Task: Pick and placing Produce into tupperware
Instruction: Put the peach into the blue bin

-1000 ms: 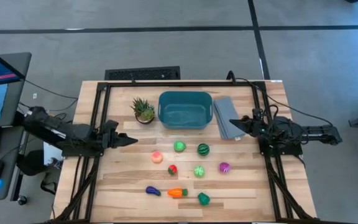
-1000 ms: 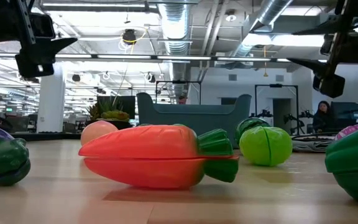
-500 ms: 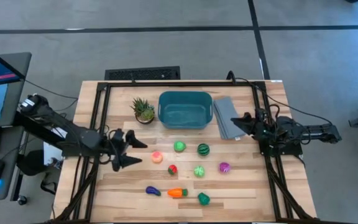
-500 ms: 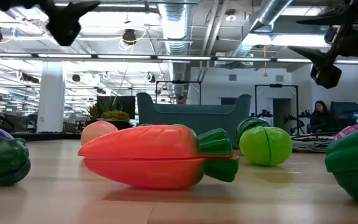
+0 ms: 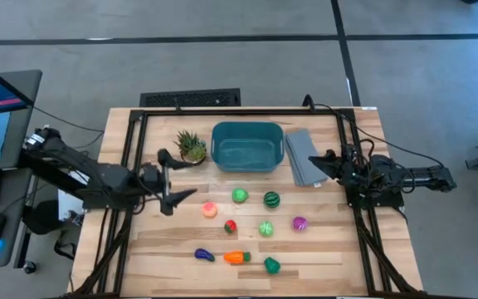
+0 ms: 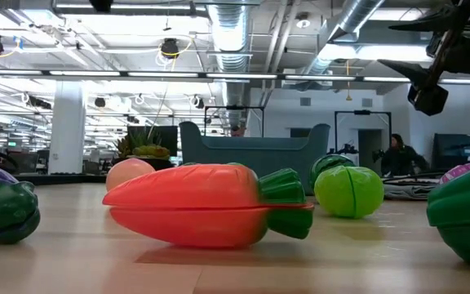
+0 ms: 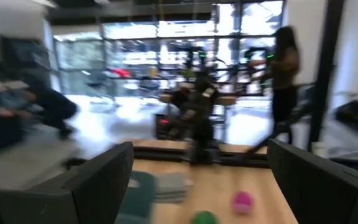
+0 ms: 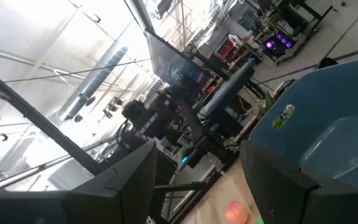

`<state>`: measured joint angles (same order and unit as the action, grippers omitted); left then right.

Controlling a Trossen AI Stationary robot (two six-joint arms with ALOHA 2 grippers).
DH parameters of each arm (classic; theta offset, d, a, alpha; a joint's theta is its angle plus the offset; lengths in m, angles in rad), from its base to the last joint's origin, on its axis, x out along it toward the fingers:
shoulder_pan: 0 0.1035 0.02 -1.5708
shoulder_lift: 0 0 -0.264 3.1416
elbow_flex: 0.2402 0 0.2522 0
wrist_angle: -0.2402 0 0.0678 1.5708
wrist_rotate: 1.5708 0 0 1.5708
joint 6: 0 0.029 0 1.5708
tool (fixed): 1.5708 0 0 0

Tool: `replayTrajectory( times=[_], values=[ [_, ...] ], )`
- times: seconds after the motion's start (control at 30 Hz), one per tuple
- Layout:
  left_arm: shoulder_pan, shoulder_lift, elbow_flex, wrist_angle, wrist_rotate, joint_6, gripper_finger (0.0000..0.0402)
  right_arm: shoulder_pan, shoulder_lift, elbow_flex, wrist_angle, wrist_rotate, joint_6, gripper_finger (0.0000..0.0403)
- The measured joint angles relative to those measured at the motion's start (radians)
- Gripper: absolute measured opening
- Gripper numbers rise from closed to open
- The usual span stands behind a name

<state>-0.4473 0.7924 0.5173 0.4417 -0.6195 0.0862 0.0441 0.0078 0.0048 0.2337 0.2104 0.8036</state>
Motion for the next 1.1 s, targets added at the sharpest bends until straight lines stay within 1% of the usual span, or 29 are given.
replayTrajectory(
  times=[0.17,0.23,0.3,0.43,0.6,0.73,0.83,0.93,1.03,1.1],
  values=[
    [-0.001,-0.043,0.079,-0.118,-0.167,0.07,0.036,0.0,0.0,0.0,0.0,0.0,-0.002,0.0256],
    [-0.001,-0.058,0.096,-0.12,-0.265,0.102,0.036,0.0,0.0,0.0,0.0,0.0,-0.016,0.0256],
    [0.0,-0.071,0.106,-0.118,-0.338,0.125,0.036,0.0,0.0,0.0,0.0,0.0,-0.019,0.0256],
    [-0.001,-0.106,0.108,-0.117,-0.362,0.154,0.036,0.0,0.0,0.0,-0.001,0.003,-0.019,0.0256],
    [-0.001,-0.137,0.108,-0.116,-0.412,0.152,0.036,0.0,0.0,0.0,-0.004,0.038,-0.027,0.0256],
    [-0.001,-0.157,0.108,-0.135,-0.408,0.147,0.036,0.0,0.0,0.0,-0.012,0.054,-0.027,0.0256],
    [-0.001,-0.171,0.108,-0.198,-0.386,0.141,0.0356,0.0,0.0,0.0,-0.016,0.054,-0.027,0.0256],
    [-0.001,-0.182,0.108,-0.266,-0.37,0.12,0.0328,0.0,0.0,0.0,-0.016,0.054,-0.027,0.0256],
    [-0.001,-0.193,0.108,-0.332,-0.346,0.095,0.027,0.0,0.0,0.0,-0.016,0.054,-0.027,0.0256],
    [-0.001,-0.199,0.108,-0.371,-0.323,0.087,0.0225,0.0,0.0,0.0,-0.016,0.054,-0.029,0.0256]
  ],
)
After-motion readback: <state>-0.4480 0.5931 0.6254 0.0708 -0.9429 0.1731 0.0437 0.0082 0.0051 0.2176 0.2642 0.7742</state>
